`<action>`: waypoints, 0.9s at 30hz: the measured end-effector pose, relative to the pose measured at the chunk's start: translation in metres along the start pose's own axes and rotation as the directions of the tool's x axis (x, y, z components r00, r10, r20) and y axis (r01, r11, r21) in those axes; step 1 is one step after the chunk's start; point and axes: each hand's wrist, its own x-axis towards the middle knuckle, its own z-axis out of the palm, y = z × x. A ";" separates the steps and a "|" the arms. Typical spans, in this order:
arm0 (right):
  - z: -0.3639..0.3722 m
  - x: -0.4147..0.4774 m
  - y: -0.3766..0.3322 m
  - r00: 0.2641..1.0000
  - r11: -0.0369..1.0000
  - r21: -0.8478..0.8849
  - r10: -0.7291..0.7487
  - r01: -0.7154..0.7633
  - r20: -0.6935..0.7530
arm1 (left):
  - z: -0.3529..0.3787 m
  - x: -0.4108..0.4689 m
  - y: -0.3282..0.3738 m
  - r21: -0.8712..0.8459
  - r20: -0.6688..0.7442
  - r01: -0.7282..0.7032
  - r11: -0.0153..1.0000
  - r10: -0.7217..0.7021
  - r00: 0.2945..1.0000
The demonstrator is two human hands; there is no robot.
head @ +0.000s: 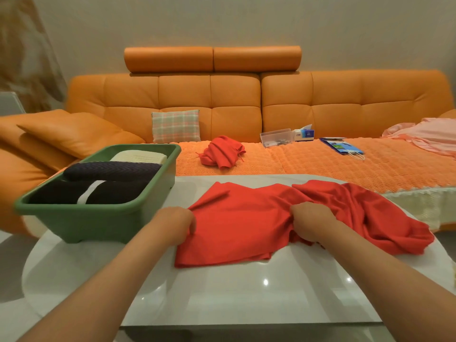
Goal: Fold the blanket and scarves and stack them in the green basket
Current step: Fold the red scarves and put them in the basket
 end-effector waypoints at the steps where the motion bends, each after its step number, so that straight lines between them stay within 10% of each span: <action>1: 0.000 0.000 -0.001 0.999 0.998 0.056 -0.036 0.035 0.014 | -0.001 0.000 -0.001 0.035 -0.012 0.021 0.999 -0.020 1.000; 6: -0.010 -0.010 -0.025 0.957 0.930 0.320 -0.241 0.180 0.162 | 0.001 -0.005 0.023 -0.348 -0.036 -0.177 0.921 0.175 0.984; 10: -0.006 -0.013 -0.035 0.960 0.934 0.315 -0.229 0.171 0.160 | 0.015 -0.001 0.031 -0.274 -0.011 -0.304 0.912 0.313 0.950; 17: -0.007 -0.014 -0.021 0.969 0.918 0.354 -0.228 0.181 0.096 | 0.000 -0.003 0.014 -0.306 -0.118 -0.131 0.943 0.099 0.988; 22: 0.002 -0.007 -0.003 0.999 0.999 -0.026 -0.037 0.037 0.005 | -0.021 -0.001 0.009 -0.257 -0.093 -0.046 0.965 0.022 0.995; 27: -0.010 -0.013 0.016 0.997 0.860 0.509 -0.002 0.041 -0.077 | -0.042 0.000 0.021 -0.313 -0.118 -0.014 0.950 -0.024 0.993</action>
